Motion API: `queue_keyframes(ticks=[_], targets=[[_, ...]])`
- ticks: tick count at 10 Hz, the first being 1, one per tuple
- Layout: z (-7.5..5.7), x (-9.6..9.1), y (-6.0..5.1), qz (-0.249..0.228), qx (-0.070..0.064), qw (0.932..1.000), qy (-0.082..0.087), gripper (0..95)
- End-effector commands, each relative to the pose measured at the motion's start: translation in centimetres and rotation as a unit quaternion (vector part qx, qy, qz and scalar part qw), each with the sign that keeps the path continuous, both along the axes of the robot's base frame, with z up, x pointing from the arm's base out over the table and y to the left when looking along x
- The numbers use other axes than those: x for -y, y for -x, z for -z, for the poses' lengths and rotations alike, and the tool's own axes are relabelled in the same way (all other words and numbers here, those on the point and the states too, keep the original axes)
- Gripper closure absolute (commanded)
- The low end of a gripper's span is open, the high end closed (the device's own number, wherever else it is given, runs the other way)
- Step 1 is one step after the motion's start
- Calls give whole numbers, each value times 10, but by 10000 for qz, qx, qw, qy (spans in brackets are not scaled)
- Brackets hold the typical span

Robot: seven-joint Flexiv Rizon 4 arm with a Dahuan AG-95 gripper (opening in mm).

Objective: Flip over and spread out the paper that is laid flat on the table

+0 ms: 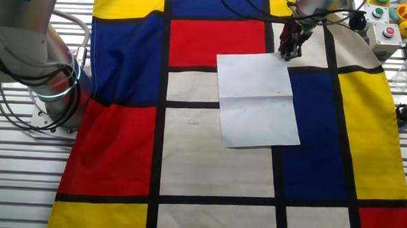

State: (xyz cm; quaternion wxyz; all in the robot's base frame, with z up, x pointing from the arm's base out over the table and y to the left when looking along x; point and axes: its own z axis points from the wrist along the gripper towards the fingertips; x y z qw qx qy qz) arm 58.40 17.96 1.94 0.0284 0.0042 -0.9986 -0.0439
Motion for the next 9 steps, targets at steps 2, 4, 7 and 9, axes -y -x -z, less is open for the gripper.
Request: queue_keyframes(ticks=[2,4,7,9], targets=[[2,0,1,12,50,10000,23,760],[3,0,2,4,92,9999,63,950],[3,0,3,3,117,9999,85,950],[2,0,3,-18,70,9999,94,950]])
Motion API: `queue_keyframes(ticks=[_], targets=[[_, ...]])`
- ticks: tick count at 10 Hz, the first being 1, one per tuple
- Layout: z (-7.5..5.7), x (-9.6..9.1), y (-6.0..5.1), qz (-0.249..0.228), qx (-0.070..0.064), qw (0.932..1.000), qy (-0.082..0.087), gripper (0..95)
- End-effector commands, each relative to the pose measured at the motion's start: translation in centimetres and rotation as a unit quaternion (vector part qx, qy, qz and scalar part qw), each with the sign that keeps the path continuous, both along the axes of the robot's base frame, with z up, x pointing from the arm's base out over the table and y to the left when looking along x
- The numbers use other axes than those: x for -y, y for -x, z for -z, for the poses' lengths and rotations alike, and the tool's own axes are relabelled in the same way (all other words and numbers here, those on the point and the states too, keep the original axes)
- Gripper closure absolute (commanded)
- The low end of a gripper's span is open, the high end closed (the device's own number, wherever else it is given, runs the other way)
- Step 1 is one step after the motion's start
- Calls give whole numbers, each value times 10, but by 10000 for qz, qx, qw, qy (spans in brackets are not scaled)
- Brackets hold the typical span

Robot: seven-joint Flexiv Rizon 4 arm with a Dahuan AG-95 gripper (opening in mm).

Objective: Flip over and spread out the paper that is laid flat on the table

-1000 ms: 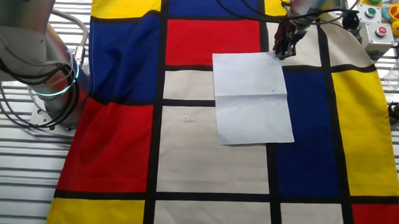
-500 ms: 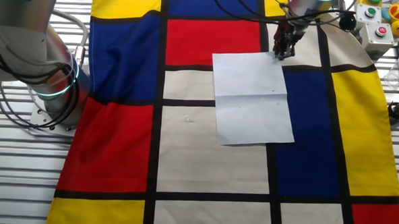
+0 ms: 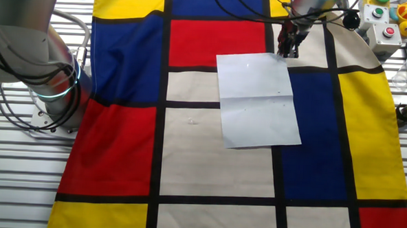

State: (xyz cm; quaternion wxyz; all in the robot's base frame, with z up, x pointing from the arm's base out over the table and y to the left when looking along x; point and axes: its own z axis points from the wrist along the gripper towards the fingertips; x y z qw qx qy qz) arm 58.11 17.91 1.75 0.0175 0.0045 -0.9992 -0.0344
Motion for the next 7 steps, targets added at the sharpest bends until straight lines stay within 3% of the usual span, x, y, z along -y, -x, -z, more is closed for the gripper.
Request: queue_keyframes(ticks=[1,2,5,7], targets=[[-2,0,-1,-47,-78,10000,-9,950],[-5,1,-1,-73,-118,9999,-17,950],[-32,6,-4,-198,-366,9991,-81,950],[-57,7,-2,-258,-517,9982,-154,950]])
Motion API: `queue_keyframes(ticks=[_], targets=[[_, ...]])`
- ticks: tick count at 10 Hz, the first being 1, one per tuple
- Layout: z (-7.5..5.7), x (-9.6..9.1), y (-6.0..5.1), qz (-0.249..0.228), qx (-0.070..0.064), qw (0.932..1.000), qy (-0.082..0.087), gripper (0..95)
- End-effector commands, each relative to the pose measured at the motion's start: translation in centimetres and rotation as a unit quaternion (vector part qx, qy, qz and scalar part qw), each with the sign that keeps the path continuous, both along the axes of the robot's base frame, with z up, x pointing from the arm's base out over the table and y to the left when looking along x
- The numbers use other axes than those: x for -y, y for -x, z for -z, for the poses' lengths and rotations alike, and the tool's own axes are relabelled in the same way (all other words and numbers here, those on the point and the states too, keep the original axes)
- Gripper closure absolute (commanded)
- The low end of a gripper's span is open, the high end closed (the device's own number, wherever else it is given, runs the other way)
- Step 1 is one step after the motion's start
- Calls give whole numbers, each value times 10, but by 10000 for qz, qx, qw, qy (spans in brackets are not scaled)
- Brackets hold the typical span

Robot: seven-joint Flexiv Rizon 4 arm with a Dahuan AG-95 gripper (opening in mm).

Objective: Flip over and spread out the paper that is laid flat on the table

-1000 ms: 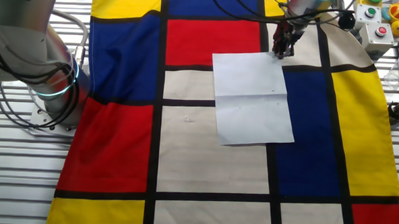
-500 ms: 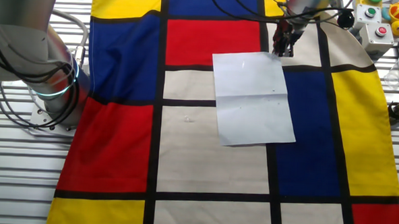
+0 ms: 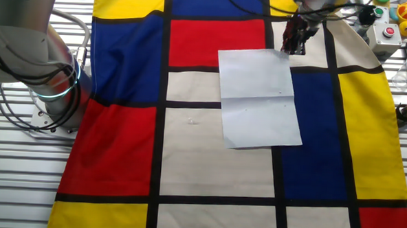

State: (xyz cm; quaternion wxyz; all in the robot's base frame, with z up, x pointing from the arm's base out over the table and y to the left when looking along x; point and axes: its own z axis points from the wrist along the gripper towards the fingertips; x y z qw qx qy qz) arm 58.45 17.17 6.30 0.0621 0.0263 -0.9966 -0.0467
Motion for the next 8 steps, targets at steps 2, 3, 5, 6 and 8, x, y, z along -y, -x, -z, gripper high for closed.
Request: queue_keyframes(ticks=[2,3,5,6,8], targets=[[-42,0,6,-59,-159,9998,-140,950],[-53,-2,7,-36,-191,9995,-228,950],[-85,-7,13,-26,-282,9989,-385,950],[-97,-10,16,4,-314,9982,-510,950],[-118,-14,24,6,-391,9970,-672,950]])
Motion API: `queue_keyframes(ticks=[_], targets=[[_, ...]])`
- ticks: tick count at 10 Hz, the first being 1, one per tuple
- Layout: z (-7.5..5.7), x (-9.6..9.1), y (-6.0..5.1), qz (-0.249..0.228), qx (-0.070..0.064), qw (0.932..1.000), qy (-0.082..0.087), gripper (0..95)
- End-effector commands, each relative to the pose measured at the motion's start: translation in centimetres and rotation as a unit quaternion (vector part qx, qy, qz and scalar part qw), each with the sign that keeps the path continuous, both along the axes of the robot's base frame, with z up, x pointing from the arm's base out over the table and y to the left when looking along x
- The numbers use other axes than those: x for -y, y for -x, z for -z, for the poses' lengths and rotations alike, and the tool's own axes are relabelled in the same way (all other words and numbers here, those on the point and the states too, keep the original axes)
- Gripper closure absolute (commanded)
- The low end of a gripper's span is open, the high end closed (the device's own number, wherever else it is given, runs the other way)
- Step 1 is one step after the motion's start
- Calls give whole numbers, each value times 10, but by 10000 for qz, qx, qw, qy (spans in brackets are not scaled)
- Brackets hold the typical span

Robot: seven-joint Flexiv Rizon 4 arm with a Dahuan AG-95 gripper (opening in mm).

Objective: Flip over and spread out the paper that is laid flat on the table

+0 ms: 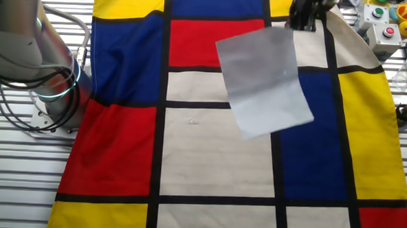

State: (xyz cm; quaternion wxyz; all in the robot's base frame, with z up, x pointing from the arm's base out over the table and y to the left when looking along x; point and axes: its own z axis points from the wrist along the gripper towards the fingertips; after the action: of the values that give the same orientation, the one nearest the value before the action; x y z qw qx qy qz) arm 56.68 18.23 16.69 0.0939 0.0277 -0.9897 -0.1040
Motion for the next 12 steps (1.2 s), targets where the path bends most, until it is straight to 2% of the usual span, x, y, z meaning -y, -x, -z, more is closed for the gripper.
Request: queue_keyframes(ticks=[1,4,5,6,8,11,12], targets=[[-24,-4,10,-9,-98,9998,-173,950],[-53,-3,24,-38,-309,9988,-391,950],[-58,1,26,-58,-359,9981,-499,950],[-69,9,27,24,-411,9966,-710,950],[-86,19,27,-18,-508,9954,-811,950],[-116,31,23,-75,-722,9932,-909,950],[-120,31,22,-62,-751,9929,-917,950]])
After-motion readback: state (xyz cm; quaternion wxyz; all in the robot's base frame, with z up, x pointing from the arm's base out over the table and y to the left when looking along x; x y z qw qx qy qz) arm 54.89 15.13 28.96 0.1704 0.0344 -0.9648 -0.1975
